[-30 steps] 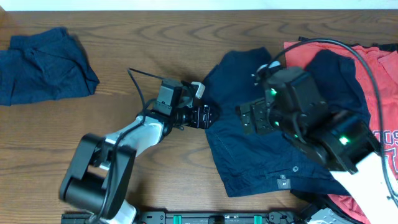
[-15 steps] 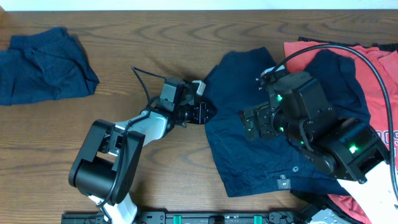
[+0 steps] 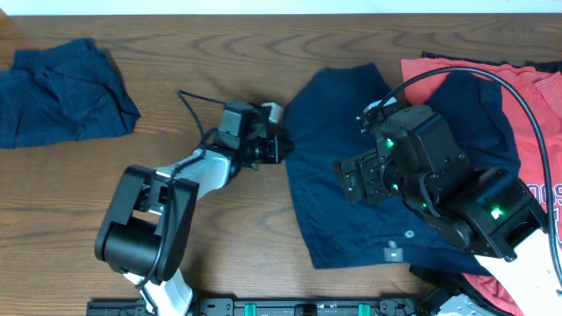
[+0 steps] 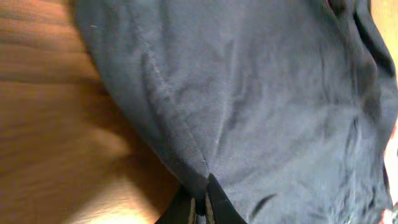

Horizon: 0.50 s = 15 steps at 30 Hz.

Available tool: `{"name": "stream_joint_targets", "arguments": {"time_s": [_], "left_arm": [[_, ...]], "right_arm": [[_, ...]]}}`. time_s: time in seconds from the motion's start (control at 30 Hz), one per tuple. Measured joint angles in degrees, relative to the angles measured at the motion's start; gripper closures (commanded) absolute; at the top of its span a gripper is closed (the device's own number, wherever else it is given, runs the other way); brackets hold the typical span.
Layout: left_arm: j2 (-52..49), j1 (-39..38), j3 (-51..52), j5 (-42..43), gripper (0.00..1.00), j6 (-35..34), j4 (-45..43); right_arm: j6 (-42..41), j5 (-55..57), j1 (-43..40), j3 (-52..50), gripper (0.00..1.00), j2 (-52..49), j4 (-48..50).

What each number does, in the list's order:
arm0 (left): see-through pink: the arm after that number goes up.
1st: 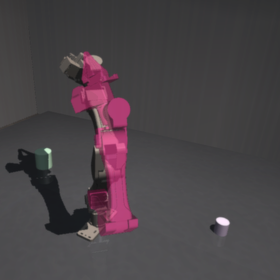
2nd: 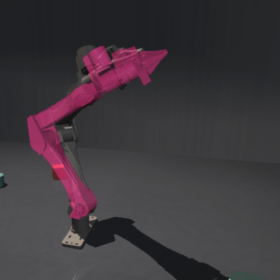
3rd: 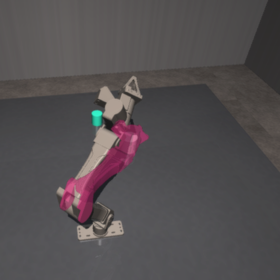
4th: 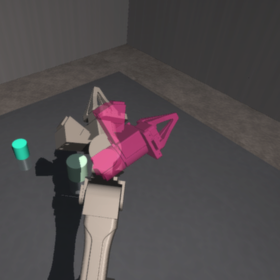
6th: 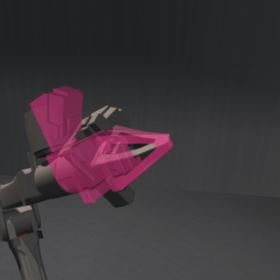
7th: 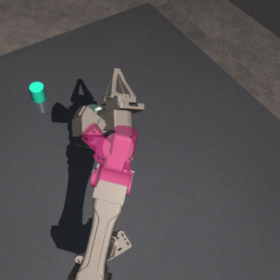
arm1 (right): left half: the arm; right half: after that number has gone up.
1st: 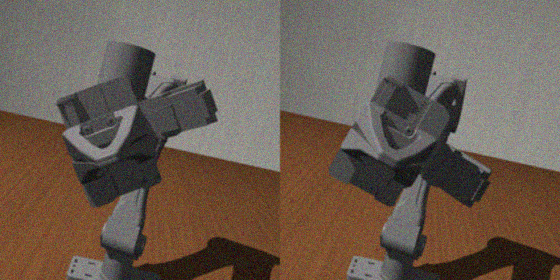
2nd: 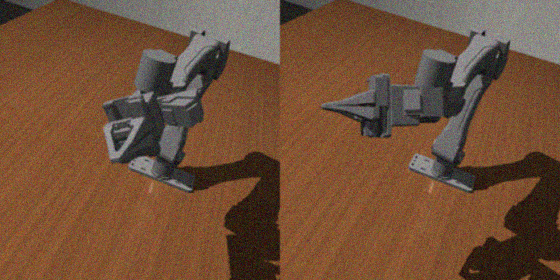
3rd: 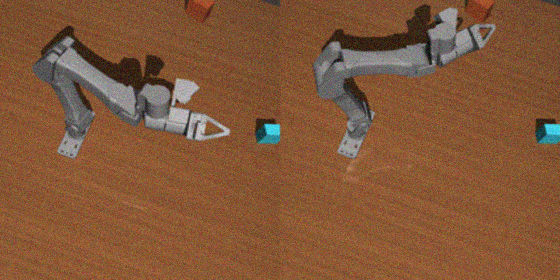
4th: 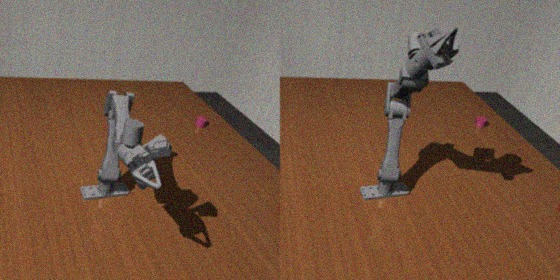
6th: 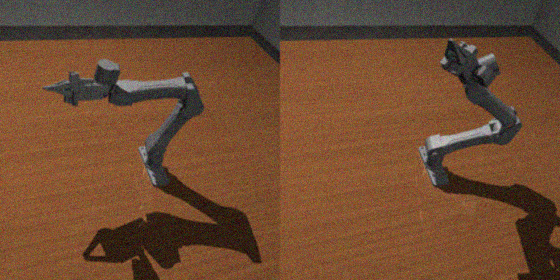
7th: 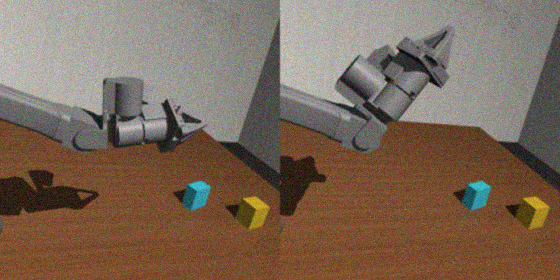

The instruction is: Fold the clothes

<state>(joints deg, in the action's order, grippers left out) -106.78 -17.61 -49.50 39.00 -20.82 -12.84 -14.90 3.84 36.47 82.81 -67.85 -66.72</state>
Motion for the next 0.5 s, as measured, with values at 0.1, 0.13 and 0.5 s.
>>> {"name": "stream_joint_targets", "arguments": {"time_s": [0.1,0.13,0.5], "left_arm": [[0.0,3.1,-0.1,0.0,0.94,-0.6,2.0],[0.0,4.3,-0.2,0.0,0.94,-0.7,2.9],[0.5,14.3,-0.3,-0.4,0.94,1.2,14.1]], "right_arm": [[0.0,0.0,0.0,0.0,0.01,0.0,0.0],[0.0,0.0,0.0,0.0,0.01,0.0,0.0],[0.0,0.1,0.0,0.0,0.01,-0.2,0.2]]}}
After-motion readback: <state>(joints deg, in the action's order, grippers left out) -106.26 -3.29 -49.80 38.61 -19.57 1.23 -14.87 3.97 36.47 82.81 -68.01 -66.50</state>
